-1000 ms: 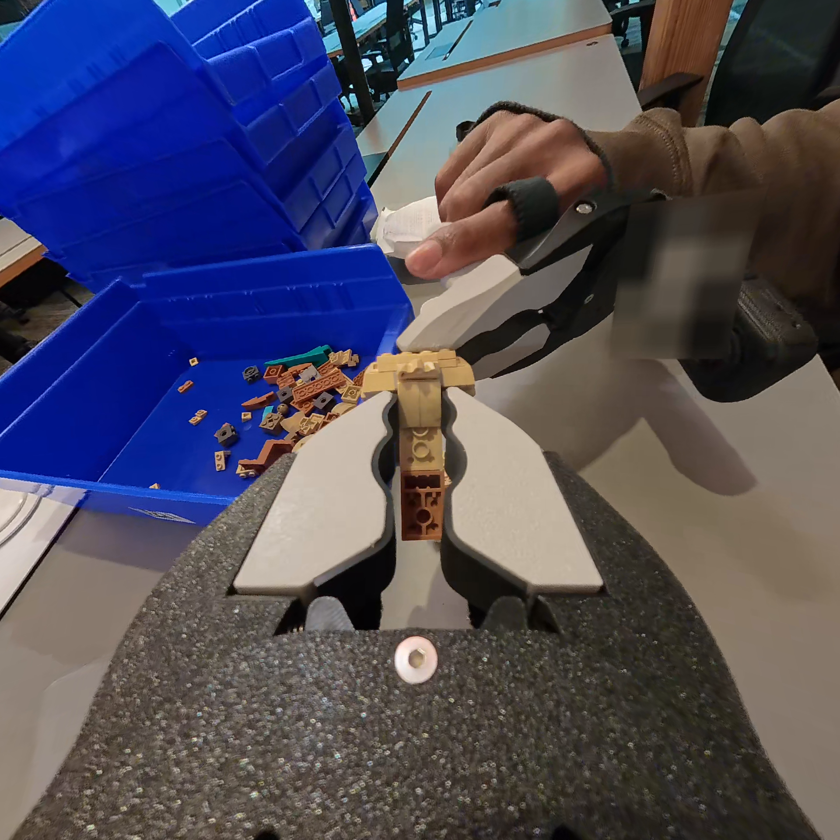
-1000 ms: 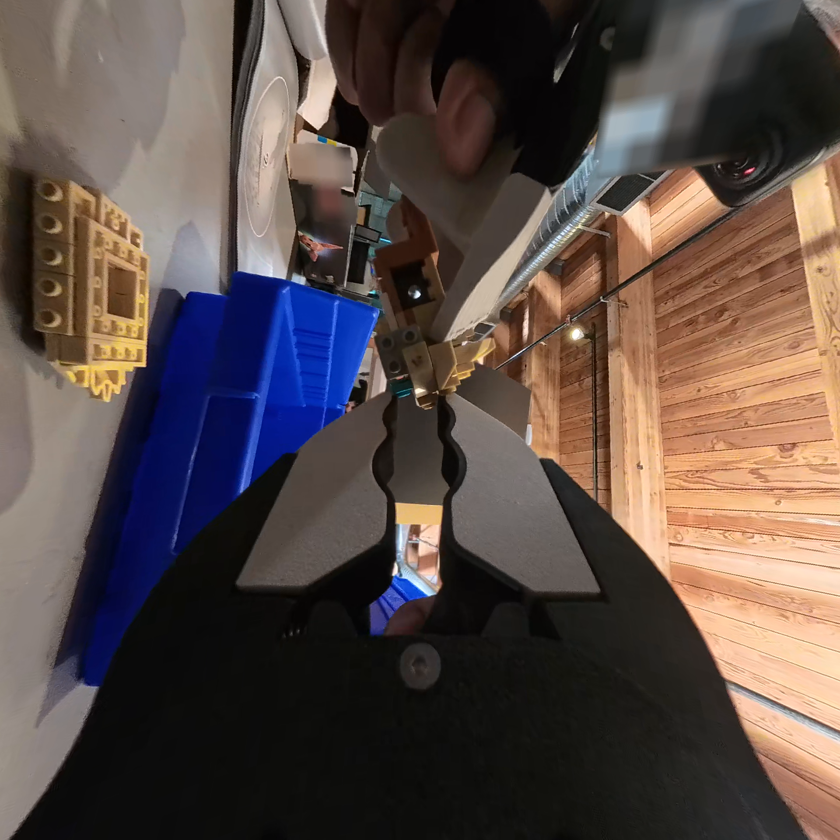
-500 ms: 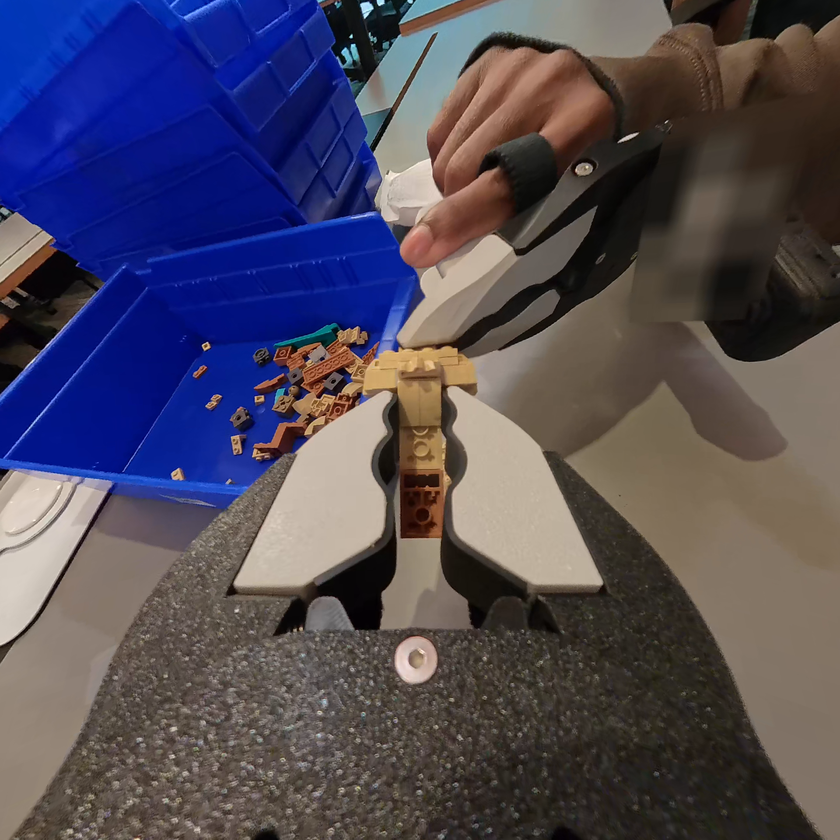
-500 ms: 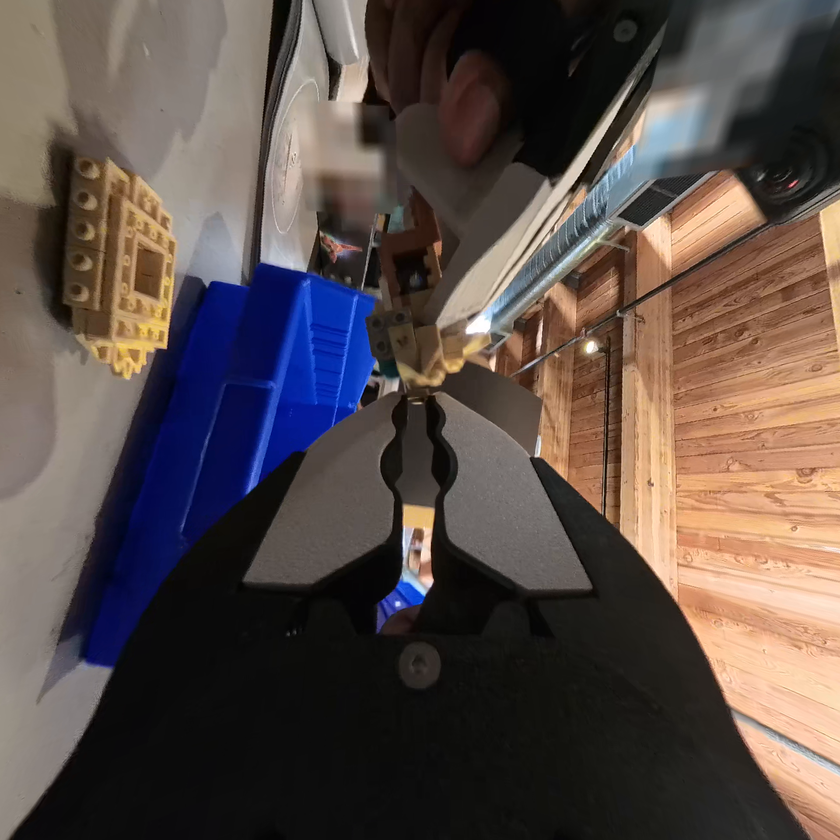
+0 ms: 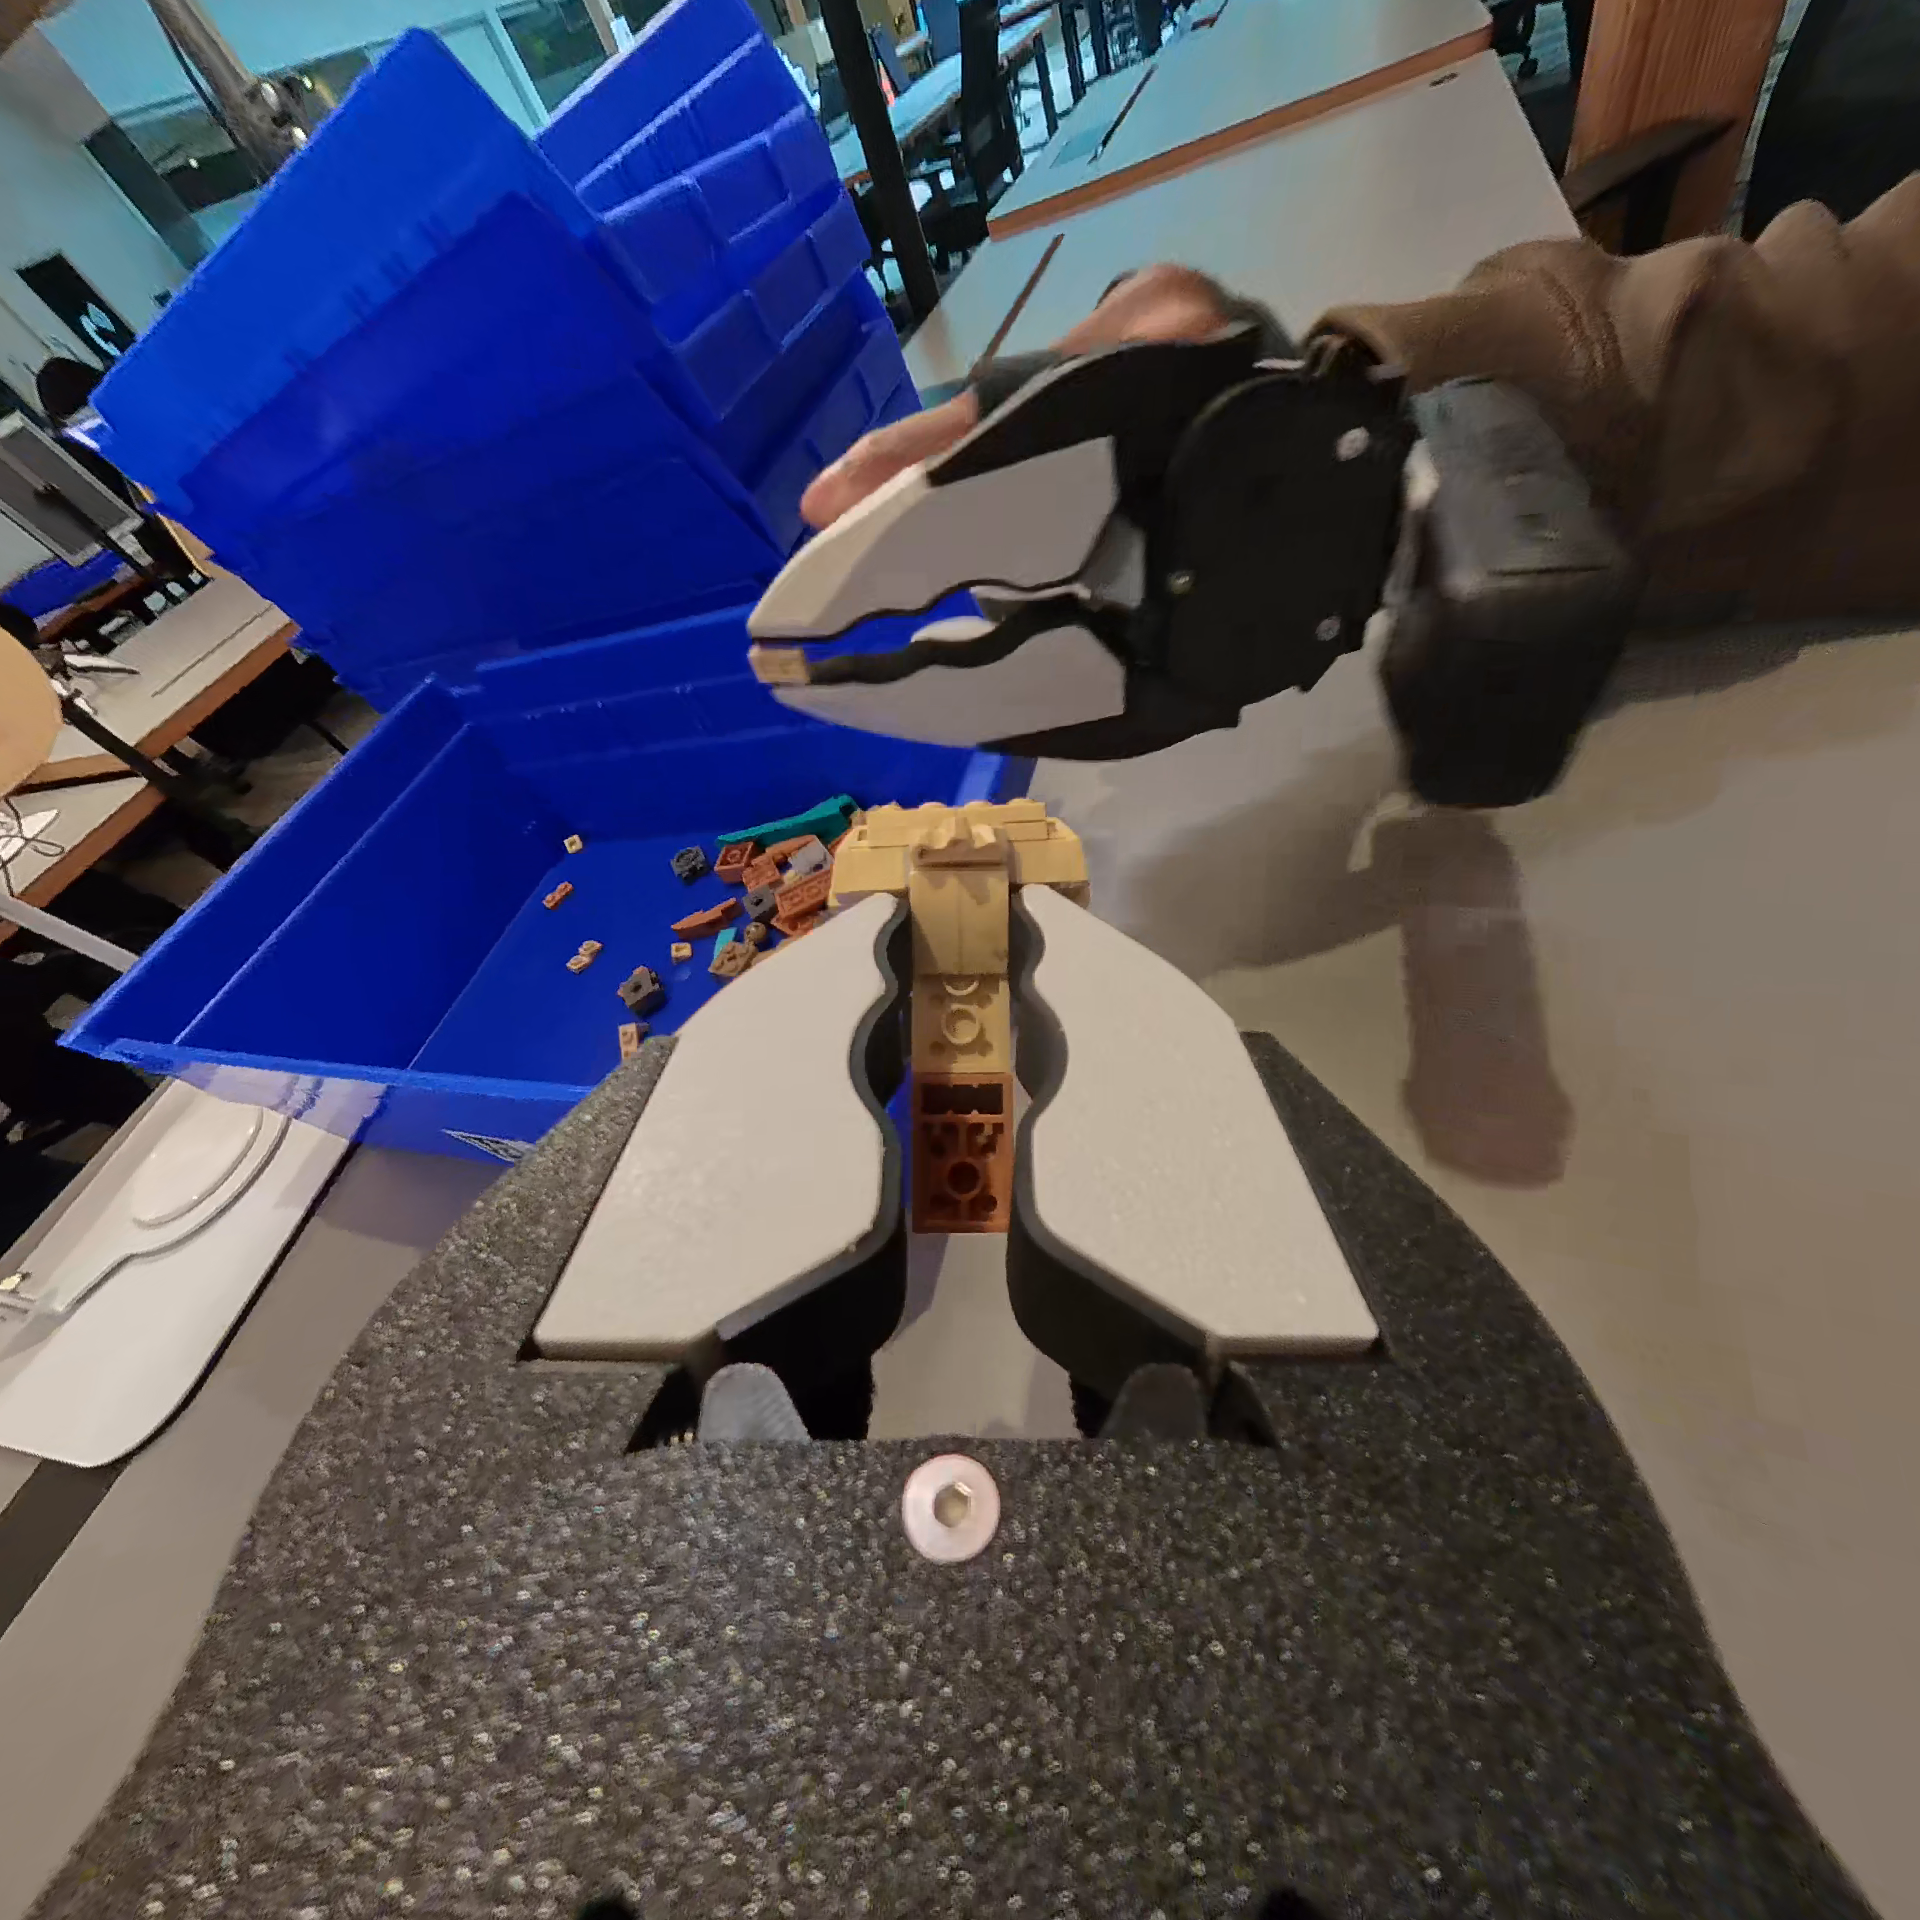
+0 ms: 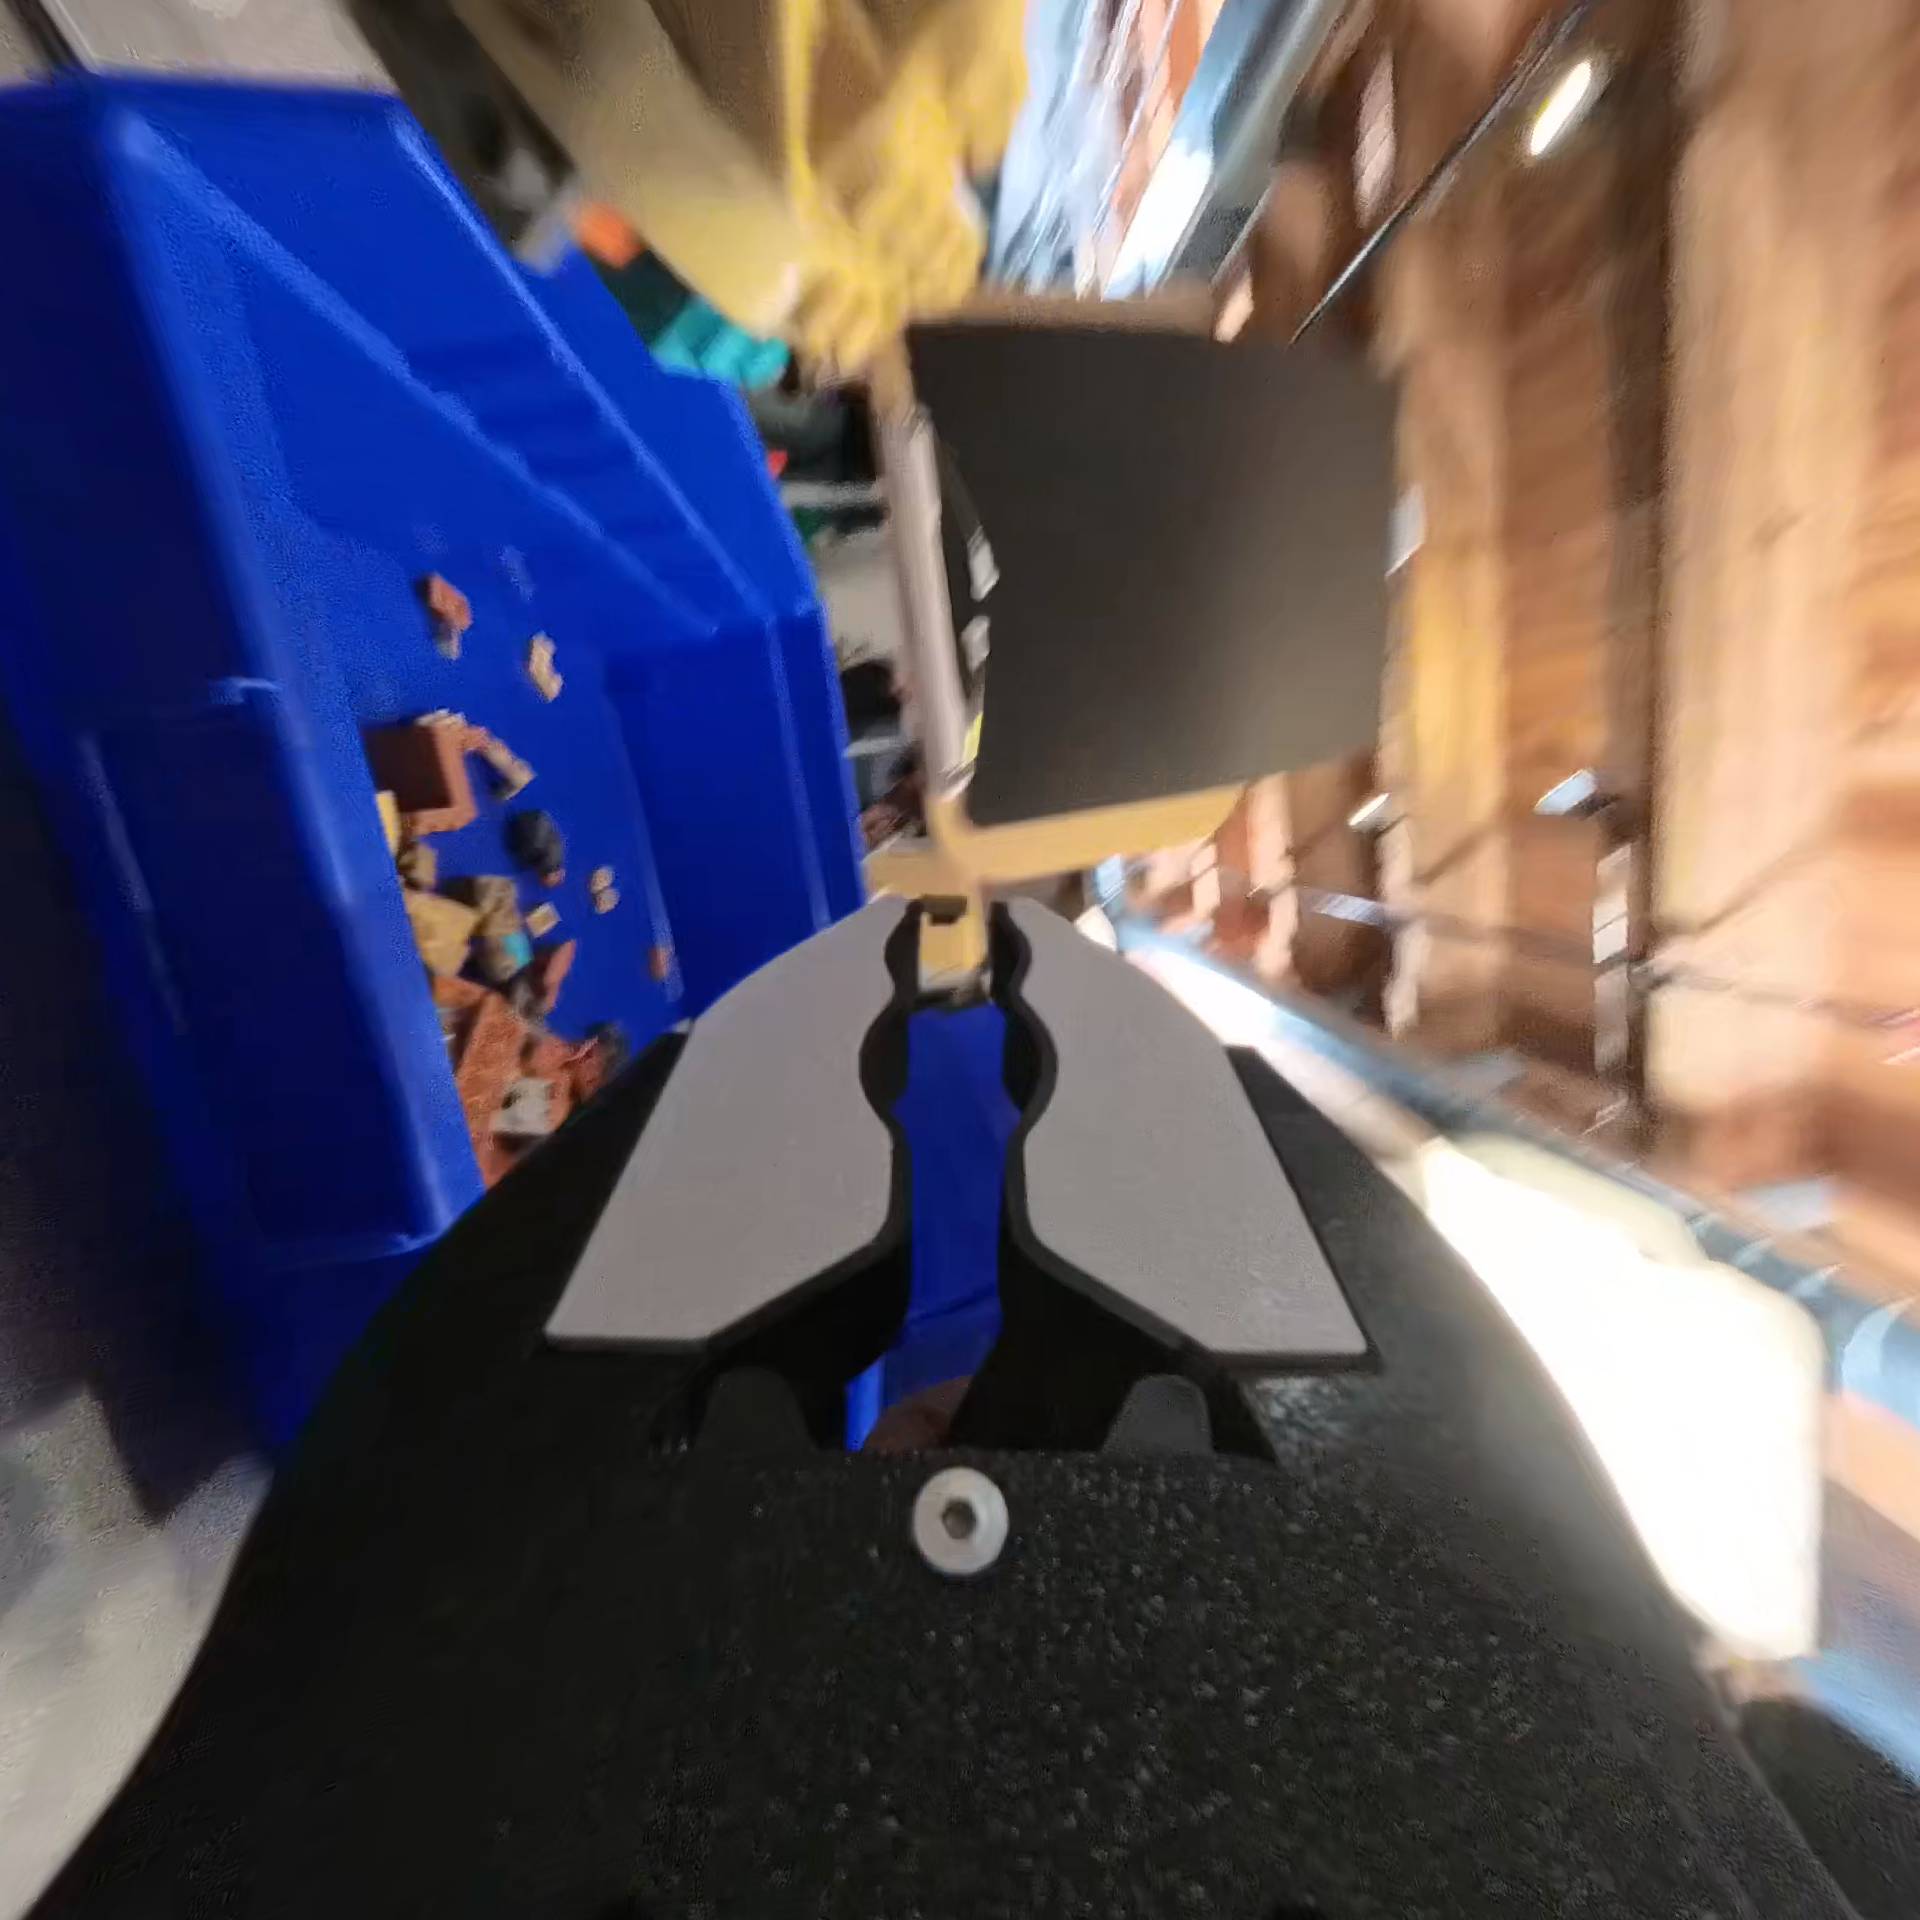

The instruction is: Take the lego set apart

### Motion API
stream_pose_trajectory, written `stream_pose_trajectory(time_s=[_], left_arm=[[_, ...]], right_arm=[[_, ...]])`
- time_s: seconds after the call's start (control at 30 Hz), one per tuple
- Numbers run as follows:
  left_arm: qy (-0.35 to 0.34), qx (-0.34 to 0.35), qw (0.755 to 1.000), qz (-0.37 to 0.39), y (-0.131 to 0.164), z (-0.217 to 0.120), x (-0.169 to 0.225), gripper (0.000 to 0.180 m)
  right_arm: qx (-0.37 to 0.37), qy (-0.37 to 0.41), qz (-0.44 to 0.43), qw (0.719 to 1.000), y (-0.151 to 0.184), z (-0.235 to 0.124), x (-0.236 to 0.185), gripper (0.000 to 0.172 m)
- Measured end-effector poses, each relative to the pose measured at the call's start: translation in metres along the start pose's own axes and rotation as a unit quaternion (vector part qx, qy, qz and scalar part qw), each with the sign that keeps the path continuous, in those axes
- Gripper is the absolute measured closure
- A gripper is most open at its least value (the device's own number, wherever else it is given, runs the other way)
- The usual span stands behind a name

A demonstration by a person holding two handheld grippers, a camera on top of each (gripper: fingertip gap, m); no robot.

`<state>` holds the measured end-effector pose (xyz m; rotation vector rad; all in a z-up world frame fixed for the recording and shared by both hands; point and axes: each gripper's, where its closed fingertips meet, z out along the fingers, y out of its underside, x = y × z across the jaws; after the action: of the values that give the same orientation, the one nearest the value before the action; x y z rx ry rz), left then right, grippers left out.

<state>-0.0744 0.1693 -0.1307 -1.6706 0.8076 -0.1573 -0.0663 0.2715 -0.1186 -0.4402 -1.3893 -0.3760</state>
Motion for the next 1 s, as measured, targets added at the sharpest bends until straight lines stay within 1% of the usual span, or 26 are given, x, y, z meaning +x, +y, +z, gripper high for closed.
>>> stream_pose_trajectory(time_s=[0.03, 0.07, 0.1, 0.27, 0.4, 0.47, 0.53, 0.6, 0.63, 0.77, 0.83, 0.87, 0.93, 1.0], left_arm=[[-0.001, 0.009, 1.000, -0.001, -0.002, -0.001, -0.001, 0.164], [-0.003, 0.018, 1.000, -0.004, -0.004, -0.002, -0.001, 0.164], [-0.005, 0.026, 1.000, -0.007, -0.006, -0.003, -0.003, 0.164], [-0.011, 0.059, 0.998, -0.025, -0.016, -0.006, -0.006, 0.164], [-0.026, 0.084, 0.996, -0.034, -0.023, -0.006, -0.009, 0.164], [-0.063, 0.087, 0.994, -0.003, -0.025, -0.006, -0.014, 0.164], [-0.107, 0.066, 0.989, 0.083, -0.026, -0.006, -0.014, 0.164], [-0.142, 0.049, 0.969, 0.196, -0.029, -0.002, -0.007, 0.164], [-0.152, 0.041, 0.955, 0.252, -0.030, 0.000, -0.001, 0.164], [-0.196, 0.016, 0.892, 0.407, -0.036, 0.008, 0.014, 0.164], [-0.217, 0.009, 0.861, 0.459, -0.040, 0.008, 0.018, 0.163], [-0.223, 0.006, 0.850, 0.478, -0.041, 0.009, 0.019, 0.163], [-0.239, 0.015, 0.832, 0.501, -0.047, 0.007, 0.022, 0.164], [-0.252, 0.026, 0.816, 0.519, -0.054, 0.004, 0.026, 0.164]], right_arm=[[-0.028, -0.025, 0.031, 0.999, 0.007, 0.006, -0.005, 0.151], [-0.039, -0.041, 0.060, 0.997, 0.009, 0.008, -0.008, 0.148], [-0.034, -0.050, 0.083, 0.995, 0.007, 0.008, -0.008, 0.147], [0.025, -0.070, 0.128, 0.989, -0.013, -0.012, -0.003, 0.143], [0.074, -0.095, 0.191, 0.974, -0.034, -0.033, 0.001, 0.140], [0.112, -0.121, 0.241, 0.956, -0.049, -0.046, 0.005, 0.140], [0.155, -0.161, 0.306, 0.925, -0.064, -0.057, 0.010, 0.140], [0.195, -0.188, 0.349, 0.897, -0.074, -0.066, 0.017, 0.139], [0.212, -0.190, 0.353, 0.891, -0.076, -0.070, 0.021, 0.140], [0.220, -0.188, 0.320, 0.902, -0.069, -0.074, 0.025, 0.141], [0.242, -0.205, 0.324, 0.892, -0.071, -0.081, 0.026, 0.147], [0.259, -0.208, 0.324, 0.886, -0.073, -0.086, 0.029, 0.150], [0.273, -0.201, 0.314, 0.887, -0.074, -0.090, 0.034, 0.152], [0.268, -0.198, 0.307, 0.892, -0.072, -0.091, 0.036, 0.152]])
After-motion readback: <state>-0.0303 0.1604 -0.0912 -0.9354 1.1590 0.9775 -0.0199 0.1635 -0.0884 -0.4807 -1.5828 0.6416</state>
